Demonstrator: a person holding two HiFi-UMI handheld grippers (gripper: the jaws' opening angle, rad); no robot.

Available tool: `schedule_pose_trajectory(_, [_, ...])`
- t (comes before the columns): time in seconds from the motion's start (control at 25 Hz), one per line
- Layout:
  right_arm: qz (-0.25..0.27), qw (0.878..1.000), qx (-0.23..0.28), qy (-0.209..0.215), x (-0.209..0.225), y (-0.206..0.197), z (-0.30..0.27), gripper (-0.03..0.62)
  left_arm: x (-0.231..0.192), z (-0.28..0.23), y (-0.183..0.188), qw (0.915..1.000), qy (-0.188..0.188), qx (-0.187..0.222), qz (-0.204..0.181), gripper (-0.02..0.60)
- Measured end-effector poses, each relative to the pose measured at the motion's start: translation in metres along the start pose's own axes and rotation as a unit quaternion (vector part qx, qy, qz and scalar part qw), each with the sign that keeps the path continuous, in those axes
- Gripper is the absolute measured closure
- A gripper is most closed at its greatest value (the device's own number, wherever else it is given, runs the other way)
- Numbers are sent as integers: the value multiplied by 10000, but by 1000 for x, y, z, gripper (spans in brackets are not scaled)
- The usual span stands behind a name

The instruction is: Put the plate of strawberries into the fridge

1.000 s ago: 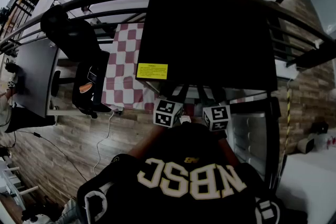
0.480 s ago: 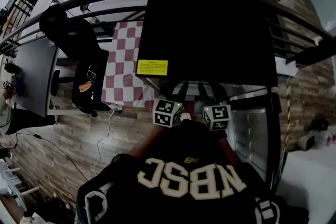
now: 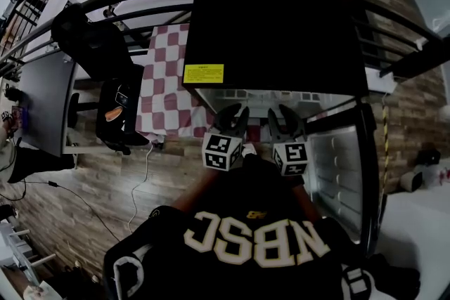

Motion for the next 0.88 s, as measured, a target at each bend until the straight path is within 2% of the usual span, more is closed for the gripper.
schedule_pose_trajectory(0.16, [2,9999,98,-80,-10,8,16,497,10,11,3,10000,-90,38,-4,505])
schedule_pose_trajectory(0.36, [59,9995,297,-45,-24,12,34,548,24,32,12,9986,-222,256,-414,555])
schedule_pose_trajectory(0.76, [269,9985,392,-276,-55,16,76,572,32,79,5,9989,-393,258,-77,566])
schedule_pose_trajectory(0.88, [207,9976,549,-373,-61,15,89,572,34,95,5,9984,-328,393,-221,566])
Point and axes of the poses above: the fingertips, and each gripper's own axes: z backward along the fingers, x to its right, y out of its top, the point moved 6 cm from there along z, backward along the fingers, and after that the axes turned 10 degrees about x, right-handed, at the moved point
